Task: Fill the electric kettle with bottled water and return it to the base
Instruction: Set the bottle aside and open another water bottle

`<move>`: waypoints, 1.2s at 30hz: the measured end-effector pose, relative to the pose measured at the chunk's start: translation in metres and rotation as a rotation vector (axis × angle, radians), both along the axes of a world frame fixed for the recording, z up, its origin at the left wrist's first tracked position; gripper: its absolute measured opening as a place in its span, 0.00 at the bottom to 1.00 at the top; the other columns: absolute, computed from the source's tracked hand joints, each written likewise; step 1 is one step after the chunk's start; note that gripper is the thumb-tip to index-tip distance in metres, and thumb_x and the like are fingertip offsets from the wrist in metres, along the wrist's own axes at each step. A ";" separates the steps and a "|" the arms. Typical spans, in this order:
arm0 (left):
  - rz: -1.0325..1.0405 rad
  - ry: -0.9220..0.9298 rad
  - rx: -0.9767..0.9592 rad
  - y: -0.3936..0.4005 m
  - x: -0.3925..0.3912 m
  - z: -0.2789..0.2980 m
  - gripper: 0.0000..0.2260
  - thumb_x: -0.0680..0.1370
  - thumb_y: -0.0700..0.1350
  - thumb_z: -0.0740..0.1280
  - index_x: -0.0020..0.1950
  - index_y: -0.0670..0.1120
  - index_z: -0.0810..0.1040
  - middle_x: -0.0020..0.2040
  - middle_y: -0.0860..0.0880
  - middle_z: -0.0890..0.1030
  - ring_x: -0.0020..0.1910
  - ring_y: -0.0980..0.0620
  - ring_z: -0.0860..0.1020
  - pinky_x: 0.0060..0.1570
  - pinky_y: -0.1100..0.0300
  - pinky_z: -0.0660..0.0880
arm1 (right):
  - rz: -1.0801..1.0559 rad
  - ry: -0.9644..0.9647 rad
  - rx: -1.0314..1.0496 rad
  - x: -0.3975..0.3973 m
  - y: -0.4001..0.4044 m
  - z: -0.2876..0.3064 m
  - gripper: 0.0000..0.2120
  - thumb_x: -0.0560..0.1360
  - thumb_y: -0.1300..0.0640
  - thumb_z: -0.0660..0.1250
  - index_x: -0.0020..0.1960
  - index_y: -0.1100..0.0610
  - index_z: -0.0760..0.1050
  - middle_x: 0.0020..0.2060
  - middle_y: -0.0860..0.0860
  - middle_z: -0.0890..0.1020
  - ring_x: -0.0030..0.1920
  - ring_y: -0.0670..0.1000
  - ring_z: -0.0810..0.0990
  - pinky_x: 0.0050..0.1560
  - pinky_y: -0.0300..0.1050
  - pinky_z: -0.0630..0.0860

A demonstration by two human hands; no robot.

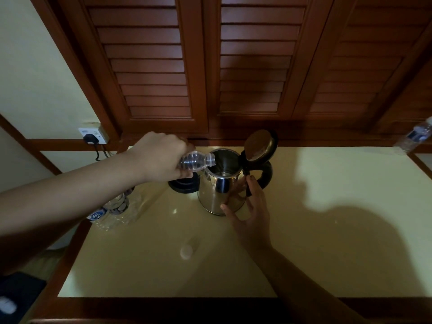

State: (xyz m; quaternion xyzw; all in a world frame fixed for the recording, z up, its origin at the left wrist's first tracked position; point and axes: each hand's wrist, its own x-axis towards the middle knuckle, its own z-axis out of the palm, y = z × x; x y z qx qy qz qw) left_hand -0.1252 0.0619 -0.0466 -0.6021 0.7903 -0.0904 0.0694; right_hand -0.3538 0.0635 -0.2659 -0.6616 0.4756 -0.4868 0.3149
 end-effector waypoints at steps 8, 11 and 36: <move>-0.005 -0.035 -0.006 -0.004 0.001 -0.002 0.25 0.77 0.66 0.68 0.69 0.54 0.76 0.54 0.52 0.83 0.51 0.48 0.83 0.46 0.55 0.78 | -0.005 -0.005 -0.018 -0.001 0.001 0.001 0.48 0.72 0.54 0.82 0.84 0.47 0.59 0.81 0.42 0.65 0.81 0.46 0.64 0.74 0.63 0.74; -0.014 -0.032 -0.010 -0.005 0.002 -0.004 0.25 0.76 0.67 0.68 0.68 0.55 0.76 0.54 0.53 0.83 0.51 0.48 0.83 0.45 0.55 0.78 | -0.007 -0.004 -0.009 -0.001 0.001 0.001 0.47 0.72 0.53 0.82 0.84 0.47 0.60 0.81 0.41 0.64 0.82 0.46 0.63 0.74 0.64 0.73; -0.087 -0.185 -0.036 -0.012 -0.001 0.004 0.18 0.76 0.65 0.68 0.56 0.53 0.79 0.49 0.53 0.82 0.47 0.47 0.83 0.38 0.57 0.73 | -0.012 0.007 -0.036 -0.001 0.000 0.001 0.47 0.72 0.49 0.80 0.84 0.44 0.58 0.81 0.46 0.66 0.81 0.49 0.65 0.72 0.65 0.75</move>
